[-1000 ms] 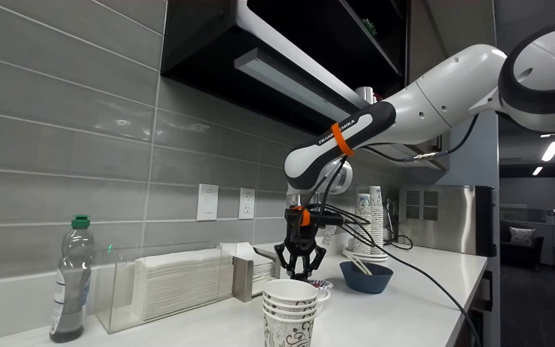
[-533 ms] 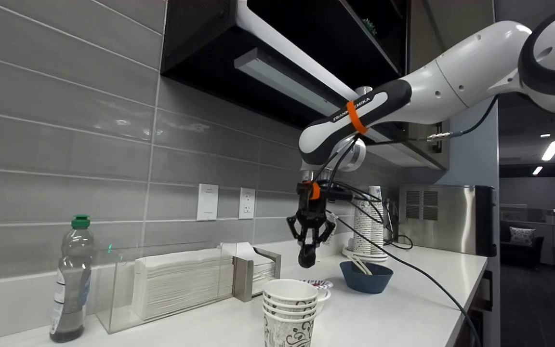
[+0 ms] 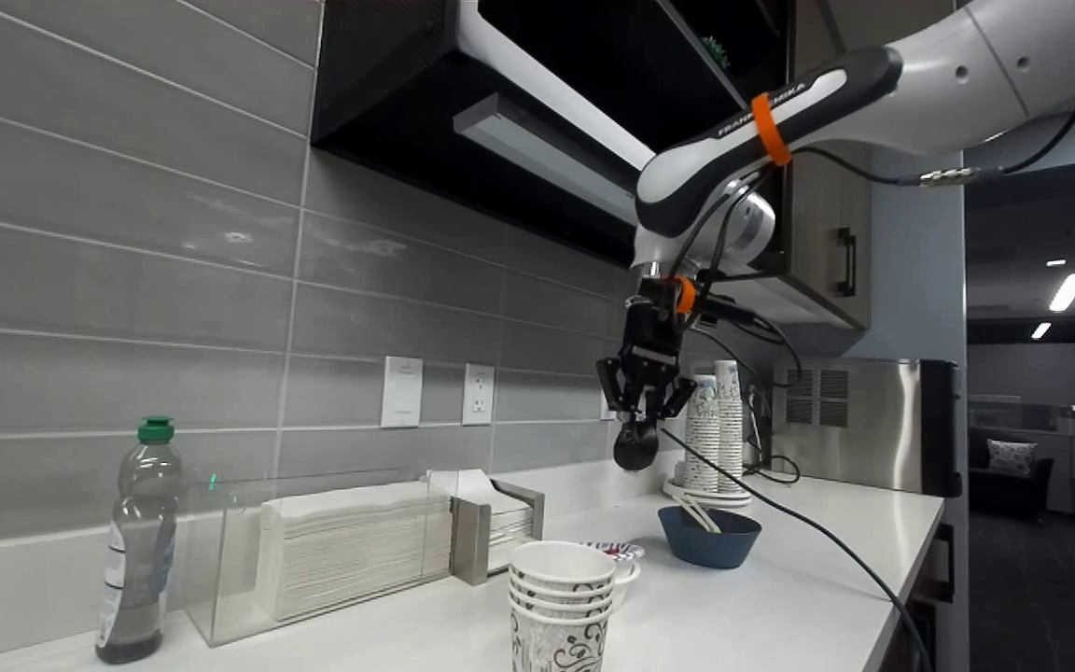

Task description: Remove the black object from the white plate and put it in the paper cups

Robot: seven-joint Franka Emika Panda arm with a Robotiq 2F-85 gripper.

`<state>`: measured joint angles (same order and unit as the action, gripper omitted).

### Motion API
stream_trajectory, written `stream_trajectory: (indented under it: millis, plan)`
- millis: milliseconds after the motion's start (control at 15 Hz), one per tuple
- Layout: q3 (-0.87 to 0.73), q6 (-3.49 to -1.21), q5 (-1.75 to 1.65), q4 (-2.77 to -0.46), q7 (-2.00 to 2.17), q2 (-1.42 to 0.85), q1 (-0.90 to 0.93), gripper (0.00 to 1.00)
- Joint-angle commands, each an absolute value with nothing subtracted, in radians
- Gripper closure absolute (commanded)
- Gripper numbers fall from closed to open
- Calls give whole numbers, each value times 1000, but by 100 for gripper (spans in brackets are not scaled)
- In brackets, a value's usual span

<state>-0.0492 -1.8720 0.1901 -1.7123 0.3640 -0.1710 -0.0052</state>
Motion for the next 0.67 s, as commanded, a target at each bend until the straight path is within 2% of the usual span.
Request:
stream_trajectory:
  millis: [0, 267, 600]
  plan:
    - [7, -1893, 249, -1937, 234, 29, 23, 94]
    - [67, -1865, 289, -2032, 105, 139, 75, 94]
    - [123, -1920, 275, -2032, 50, 113, 130, 94]
